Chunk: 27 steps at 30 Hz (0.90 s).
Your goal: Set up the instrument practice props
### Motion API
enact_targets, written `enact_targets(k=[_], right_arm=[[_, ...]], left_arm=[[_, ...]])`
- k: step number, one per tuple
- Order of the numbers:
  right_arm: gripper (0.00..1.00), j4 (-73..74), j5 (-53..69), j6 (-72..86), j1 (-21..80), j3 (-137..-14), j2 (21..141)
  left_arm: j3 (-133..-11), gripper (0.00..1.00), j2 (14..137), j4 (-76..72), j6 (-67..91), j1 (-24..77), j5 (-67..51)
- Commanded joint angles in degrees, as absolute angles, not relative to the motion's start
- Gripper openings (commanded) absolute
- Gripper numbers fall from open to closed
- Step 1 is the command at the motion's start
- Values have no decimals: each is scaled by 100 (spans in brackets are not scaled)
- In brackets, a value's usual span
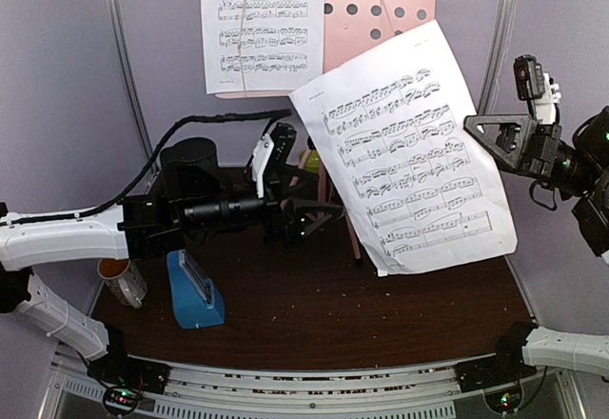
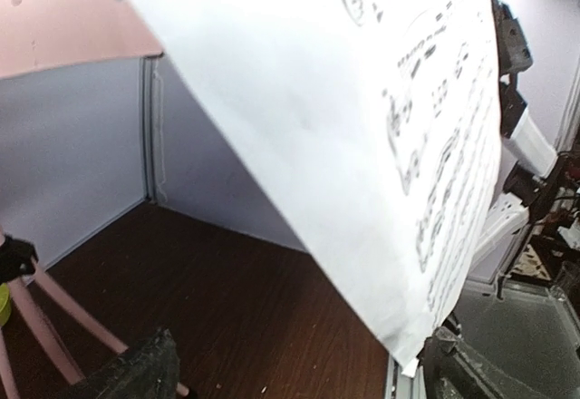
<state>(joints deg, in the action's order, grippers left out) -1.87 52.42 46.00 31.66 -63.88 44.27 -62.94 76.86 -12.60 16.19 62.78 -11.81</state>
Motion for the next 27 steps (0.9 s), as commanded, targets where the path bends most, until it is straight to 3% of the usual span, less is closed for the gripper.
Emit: enact_targets(k=[1, 12, 21, 27], right_arm=[[0, -416, 5105, 4436, 3208, -6748, 4485], [0, -976, 4608, 4352, 3208, -6933, 4745], [0, -1838, 3723, 4541, 3199, -6628, 4869], [0, -1589, 3376, 4189, 3198, -6797, 5040]], left_arm=[[-6810, 95, 7960, -2332, 2041, 6268, -2152], [-7930, 79, 8428, -2577, 2478, 6289, -2442], [-8263, 14, 8469, -2580, 2451, 6455, -1535], [-9029, 0, 8588, -1804, 2328, 6521, -512]])
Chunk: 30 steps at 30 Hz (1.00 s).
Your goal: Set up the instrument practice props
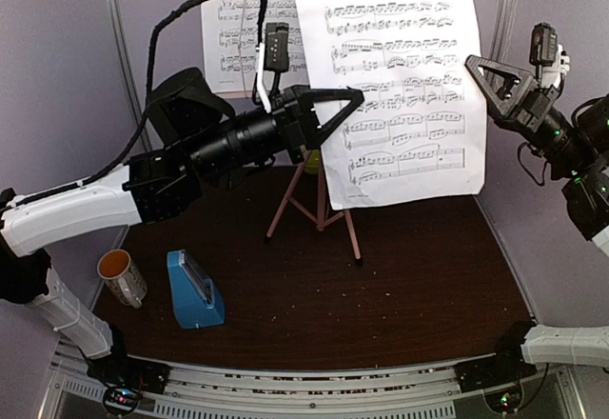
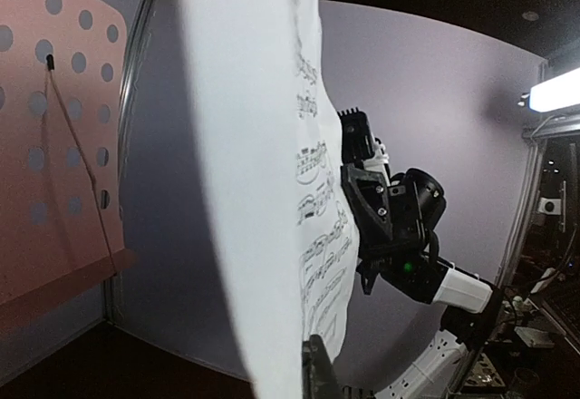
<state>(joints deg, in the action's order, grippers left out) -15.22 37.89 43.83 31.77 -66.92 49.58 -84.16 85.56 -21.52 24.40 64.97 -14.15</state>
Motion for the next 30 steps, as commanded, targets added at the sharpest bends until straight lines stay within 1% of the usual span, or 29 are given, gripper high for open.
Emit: enact_targets(k=[1, 3, 4, 5, 6, 8, 10, 16, 20, 24, 27, 30], right_arm=[[3, -1454, 3276, 4104, 3199, -6843, 5054], [19, -1115, 2938, 3939, 3189, -6953, 5056], [29, -885, 2686, 3852, 3189, -7024, 5054], [38, -669, 2469, 3744, 3189, -7108, 5060], [48, -436, 2237, 3630, 3181, -7201, 5073], [58, 4, 1763, 3420, 3177, -7494, 5120], [65, 508, 1300, 3237, 3150, -7868, 5234], [66, 2193, 567, 2528, 3131, -9342, 5982], [67, 2853, 494, 2321, 3130, -9978, 6440], [68, 3080, 524, 2072, 3129, -10266, 6719], [67, 3256, 532, 1964, 3133, -10710, 7127], [66, 3368, 525, 1870, 3138, -11273, 7640]], left_arm=[[-9245, 0, 8628, -1477, 2274, 6528, -280], [-9650, 0, 8709, -922, 2119, 6530, 37], [-9806, 0, 8730, -735, 2106, 6530, 138], [-9919, 0, 8745, -570, 2118, 6530, 285], [-9991, 0, 8746, -481, 2127, 6524, 336], [-10159, 0, 8752, -265, 2129, 6522, 426], [-10349, 0, 8764, 27, 2205, 6521, 554], [-11297, 0, 9021, 1195, 2614, 6511, 761], [-11720, 0, 9110, 1712, 2867, 6511, 1151], [-12087, 0, 9134, 2163, 2800, 6431, 1608], [-12471, 0, 9203, 2596, 2584, 6292, 1885], [-12691, 0, 9251, 2826, 2452, 5920, 1762]])
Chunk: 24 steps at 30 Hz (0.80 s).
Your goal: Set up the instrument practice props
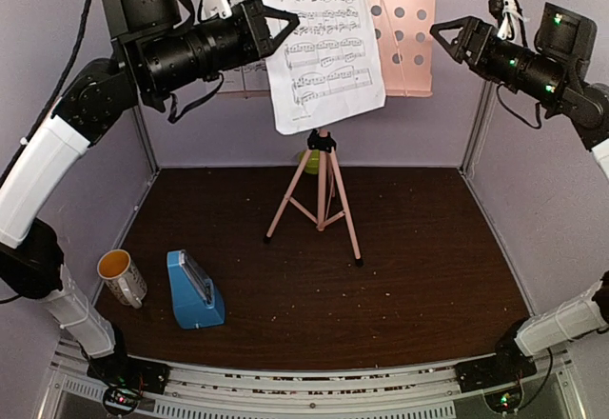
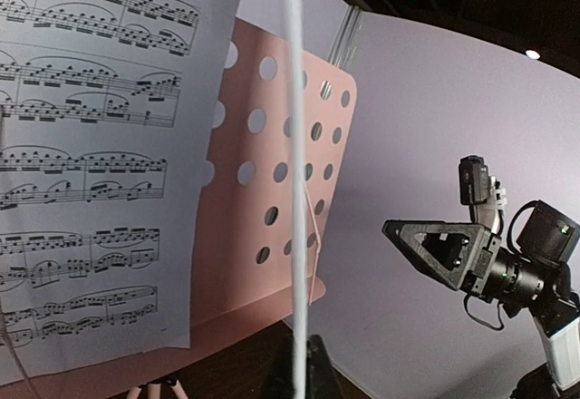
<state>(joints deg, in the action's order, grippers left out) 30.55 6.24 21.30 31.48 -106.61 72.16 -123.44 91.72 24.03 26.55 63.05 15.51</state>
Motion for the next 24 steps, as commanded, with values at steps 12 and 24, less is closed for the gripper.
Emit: enact_targets(k=[12, 24], right_arm=[[64, 3781, 357, 1687, 3316, -13182, 9190], [48, 3512, 377, 1824, 3557, -13221, 9487]], left_arm=[[-13461, 0, 9691, 3028, 1694, 5118, 798], [-13469, 0, 9735, 2586, 1264, 5106, 714]])
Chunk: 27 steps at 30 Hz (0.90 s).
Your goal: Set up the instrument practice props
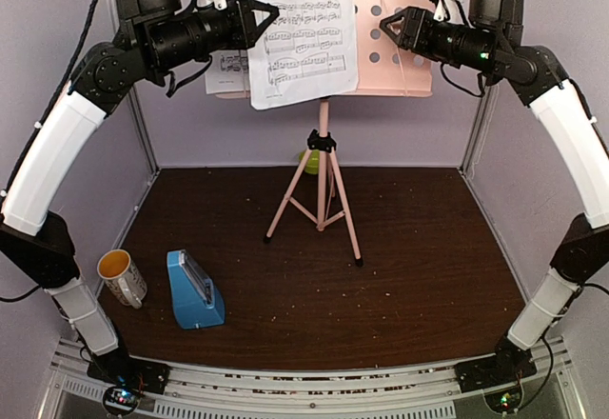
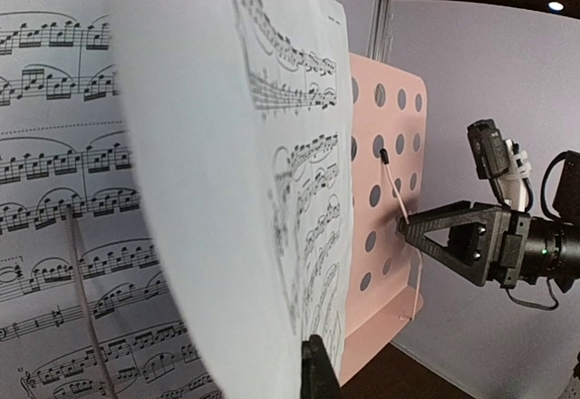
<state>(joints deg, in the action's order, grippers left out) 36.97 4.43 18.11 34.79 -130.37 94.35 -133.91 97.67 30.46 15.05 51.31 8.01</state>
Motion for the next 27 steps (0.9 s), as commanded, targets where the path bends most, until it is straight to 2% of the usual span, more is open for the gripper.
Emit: enact_targets(k=[1, 8, 11, 18, 27], right_arm=[[45, 3506, 358, 1827, 3559, -13231, 9505], [10, 3455, 154, 1777, 3560, -13148, 9491], [0, 3146, 192, 1662, 3560, -12853, 9322], [0, 1836, 418, 1338, 3560, -11517, 8627], [0, 1426, 924, 1203, 3560, -11246, 8555]], left_arm=[[-13432, 0, 9716, 2546, 1248, 5106, 731], [-13316, 0, 9702, 2323, 1173, 5106, 835], [-13355, 0, 9739, 2239, 1119, 5106, 829], [-13670, 0, 9993, 2282, 1065, 5098, 665], [-14069, 0, 10540, 1817, 649, 5098, 618]])
